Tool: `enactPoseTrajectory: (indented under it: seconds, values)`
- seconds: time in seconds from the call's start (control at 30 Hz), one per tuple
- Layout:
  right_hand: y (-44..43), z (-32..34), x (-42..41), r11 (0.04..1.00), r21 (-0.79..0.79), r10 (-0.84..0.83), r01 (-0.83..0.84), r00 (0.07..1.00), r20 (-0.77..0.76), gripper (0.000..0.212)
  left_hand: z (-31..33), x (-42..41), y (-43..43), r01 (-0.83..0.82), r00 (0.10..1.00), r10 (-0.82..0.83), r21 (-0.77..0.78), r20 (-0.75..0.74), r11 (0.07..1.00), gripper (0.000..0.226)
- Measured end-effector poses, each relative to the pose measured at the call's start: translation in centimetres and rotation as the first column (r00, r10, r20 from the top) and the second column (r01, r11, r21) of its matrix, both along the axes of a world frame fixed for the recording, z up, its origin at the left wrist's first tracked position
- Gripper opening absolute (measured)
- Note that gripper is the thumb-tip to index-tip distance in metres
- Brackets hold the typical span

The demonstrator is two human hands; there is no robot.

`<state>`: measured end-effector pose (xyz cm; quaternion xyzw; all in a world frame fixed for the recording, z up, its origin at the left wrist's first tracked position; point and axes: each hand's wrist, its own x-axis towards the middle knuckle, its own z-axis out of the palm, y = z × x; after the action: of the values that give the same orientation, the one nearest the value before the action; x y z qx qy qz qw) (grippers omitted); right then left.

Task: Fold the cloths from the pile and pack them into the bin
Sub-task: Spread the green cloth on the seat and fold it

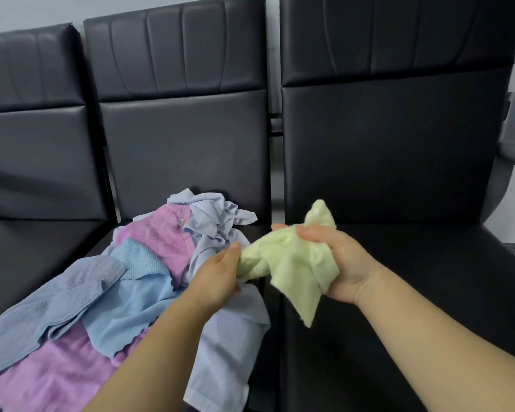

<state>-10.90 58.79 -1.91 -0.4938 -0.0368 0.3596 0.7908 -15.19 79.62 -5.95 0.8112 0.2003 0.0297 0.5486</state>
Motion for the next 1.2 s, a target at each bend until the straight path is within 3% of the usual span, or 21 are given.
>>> enactPoseTrajectory:
  seconds: [0.1, 0.2, 0.27, 0.33, 0.43, 0.53, 0.6, 0.63, 0.73, 0.8, 0.93, 1.03, 1.2]
  values:
    - [0.5, -0.2, 0.3, 0.976, 0.210, -0.049, 0.065, 0.996, -0.077, 0.037, -0.6, 0.3, 0.7, 0.009, 1.000, -0.011, 0.096, 0.023, 0.995, 0.046]
    - [1.1, 0.3, 0.5, 0.981, 0.171, -0.078, 0.094, 0.992, -0.100, 0.016, -1.2, 0.4, 1.3, -0.036, 0.999, 0.036, 0.069, 0.004, 0.997, 0.045]
    - [1.2, 0.5, 0.6, 0.997, -0.081, 0.004, -0.006, 1.000, -0.020, 0.013, -1.4, 0.5, 1.5, -0.031, 0.999, 0.034, 0.114, -0.028, 0.993, 0.043]
    - [1.5, 0.1, 0.6, 0.926, -0.361, 0.146, -0.110, 0.987, 0.074, 0.010, -1.3, 0.5, 1.4, -0.014, 0.999, 0.021, 0.149, -0.047, 0.989, 0.042]
    - [2.0, -0.9, 0.6, 0.700, -0.667, 0.415, -0.255, 0.905, 0.090, 0.044, -1.1, 0.4, 1.1, -0.026, 1.000, 0.028, 0.088, -0.015, 0.996, 0.039]
    - [1.7, -1.3, 0.4, 0.518, -0.781, 0.544, -0.350, 0.839, -0.015, 0.050, -1.1, 0.2, 1.0, 0.002, 1.000, -0.002, 0.086, -0.005, 0.996, 0.036]
    - [0.8, -1.1, 0.4, 0.549, -0.769, 0.506, -0.327, 0.863, -0.005, 0.042, -1.2, 0.1, 1.1, 0.036, 0.999, -0.034, 0.092, -0.025, 0.995, 0.037]
    - [0.2, -1.1, 0.6, 0.621, -0.735, 0.431, -0.271, 0.902, 0.032, 0.034, -1.2, 0.0, 1.0, 0.053, 0.998, -0.050, 0.097, -0.033, 0.994, 0.038]
    - [-1.4, -1.0, 1.2, 0.888, -0.453, 0.075, -0.078, 0.997, -0.024, 0.031, -0.7, -0.2, 0.6, 0.079, 0.997, -0.078, 0.079, -0.018, 0.994, 0.044]
    - [-1.9, -0.9, 1.3, 0.955, -0.295, -0.063, 0.027, 0.992, -0.112, 0.034, 0.1, -0.6, -0.2, 0.096, 0.995, -0.097, 0.078, 0.008, 0.992, 0.043]
    - [-2.7, -0.3, 0.5, 0.965, -0.155, -0.236, 0.211, 0.957, -0.166, 0.038, 1.4, -1.4, -2.2, 0.216, 0.975, -0.220, 0.097, 0.031, 0.972, 0.038]
    - [-3.6, 0.7, -0.2, 0.936, -0.171, -0.328, 0.306, 0.937, -0.118, 0.031, 1.9, -1.8, -3.7, 0.276, 0.960, -0.279, 0.082, 0.035, 0.958, 0.026]
    - [-7.1, 2.5, -1.2, 0.893, -0.228, -0.410, 0.389, 0.911, -0.051, 0.023, 3.0, -1.8, -7.6, 0.347, 0.938, -0.340, -0.267, 0.074, 0.899, 0.018]
